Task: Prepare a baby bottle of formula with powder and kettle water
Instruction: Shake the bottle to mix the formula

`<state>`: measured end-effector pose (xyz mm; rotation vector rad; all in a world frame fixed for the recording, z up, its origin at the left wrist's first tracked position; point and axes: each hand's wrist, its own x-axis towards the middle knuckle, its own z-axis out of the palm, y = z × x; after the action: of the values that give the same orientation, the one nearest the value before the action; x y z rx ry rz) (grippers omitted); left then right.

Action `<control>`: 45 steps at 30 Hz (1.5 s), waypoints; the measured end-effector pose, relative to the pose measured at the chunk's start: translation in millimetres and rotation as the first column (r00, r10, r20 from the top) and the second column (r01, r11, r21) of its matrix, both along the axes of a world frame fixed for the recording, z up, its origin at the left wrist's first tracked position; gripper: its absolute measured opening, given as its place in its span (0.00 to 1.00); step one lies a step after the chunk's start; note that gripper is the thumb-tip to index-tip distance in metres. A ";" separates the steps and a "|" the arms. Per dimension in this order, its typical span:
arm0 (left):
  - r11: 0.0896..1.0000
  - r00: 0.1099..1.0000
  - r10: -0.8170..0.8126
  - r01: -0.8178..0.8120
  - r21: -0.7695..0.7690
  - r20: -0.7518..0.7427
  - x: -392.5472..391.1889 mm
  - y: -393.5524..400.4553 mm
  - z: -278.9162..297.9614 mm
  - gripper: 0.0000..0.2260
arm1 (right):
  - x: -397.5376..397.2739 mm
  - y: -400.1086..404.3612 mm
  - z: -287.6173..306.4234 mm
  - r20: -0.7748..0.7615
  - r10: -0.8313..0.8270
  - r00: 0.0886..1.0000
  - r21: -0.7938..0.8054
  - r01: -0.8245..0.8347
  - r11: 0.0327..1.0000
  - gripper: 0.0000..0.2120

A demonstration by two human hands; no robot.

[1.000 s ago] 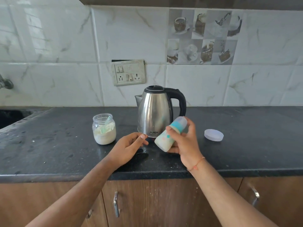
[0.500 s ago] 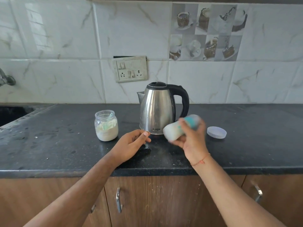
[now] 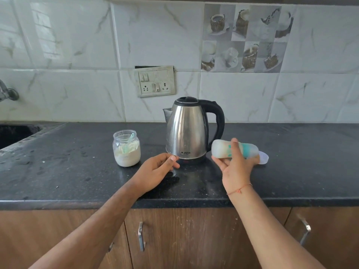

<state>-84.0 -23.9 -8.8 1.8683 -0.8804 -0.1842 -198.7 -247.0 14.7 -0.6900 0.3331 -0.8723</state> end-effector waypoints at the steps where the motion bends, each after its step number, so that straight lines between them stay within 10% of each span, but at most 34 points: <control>1: 1.000 1.000 -0.002 0.002 -0.001 -0.006 0.9 0.0 0.1 0.22 | -0.9 5.7 -1.0 -0.113 0.099 0.989 -0.143 -0.115 0.983 0.28; 3: 1.000 1.000 -0.002 0.002 -0.001 -0.006 0.9 -0.9 -0.2 0.21 | -1.9 13.0 -5.6 -0.218 0.252 0.943 -0.207 -0.297 0.932 0.31; 7: 1.000 1.000 -0.005 0.005 -0.008 -0.004 0.8 -0.4 -0.7 0.20 | 3.4 -2.7 -6.3 0.035 -0.111 0.993 0.085 0.107 0.991 0.31; 11: 1.000 1.000 0.002 -0.002 0.000 -0.013 1.3 -0.7 -0.8 0.19 | -0.1 10.8 -3.6 -0.155 0.187 0.970 -0.141 -0.209 0.968 0.30; 15: 1.000 1.000 0.002 -0.002 0.002 -0.008 -0.9 -1.1 0.7 0.18 | 5.1 -8.0 -6.3 0.056 -0.138 0.989 0.118 0.131 0.984 0.31; 19: 1.000 1.000 0.009 -0.009 0.003 0.005 -0.8 -1.2 0.2 0.19 | 0.9 12.2 -2.7 -0.168 0.199 0.965 -0.148 -0.224 0.963 0.27; 23: 1.000 1.000 0.021 -0.021 0.000 0.003 -0.6 -1.4 1.5 0.16 | 6.2 -5.9 -7.0 0.032 -0.121 0.992 0.096 0.117 0.988 0.31; 27: 0.999 1.000 0.026 -0.027 0.027 0.012 0.6 -0.7 1.6 0.15 | -0.3 9.4 -4.0 -0.172 0.207 0.963 -0.152 -0.233 0.961 0.27; 31: 1.000 1.000 0.022 -0.022 0.009 0.002 -1.5 -1.6 2.3 0.16 | 4.6 -5.7 -9.1 0.037 -0.106 0.994 0.079 0.103 0.992 0.27; 35: 1.000 1.000 0.021 -0.021 0.016 -0.005 -0.7 -1.5 2.9 0.17 | 1.2 9.5 -5.4 -0.163 0.248 0.955 -0.117 -0.268 0.956 0.27; 39: 1.000 1.000 0.010 -0.010 0.008 0.004 -4.0 0.2 4.9 0.25 | 7.5 -6.9 -12.0 0.082 -0.187 0.979 0.158 0.172 0.972 0.33; 43: 0.999 1.000 0.019 -0.019 0.026 -0.004 -2.7 0.1 5.0 0.21 | 5.1 10.6 -5.8 -0.149 0.213 0.966 -0.123 -0.232 0.965 0.28; 45: 0.999 1.000 0.018 -0.018 0.032 0.000 -0.5 0.8 4.9 0.19 | 5.5 7.8 -4.2 -0.040 -0.006 0.999 -0.053 0.003 0.999 0.28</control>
<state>-84.5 -23.1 -4.0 1.9047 -0.8647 -0.1886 -193.1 -239.2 10.5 -0.7574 0.3488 -0.8749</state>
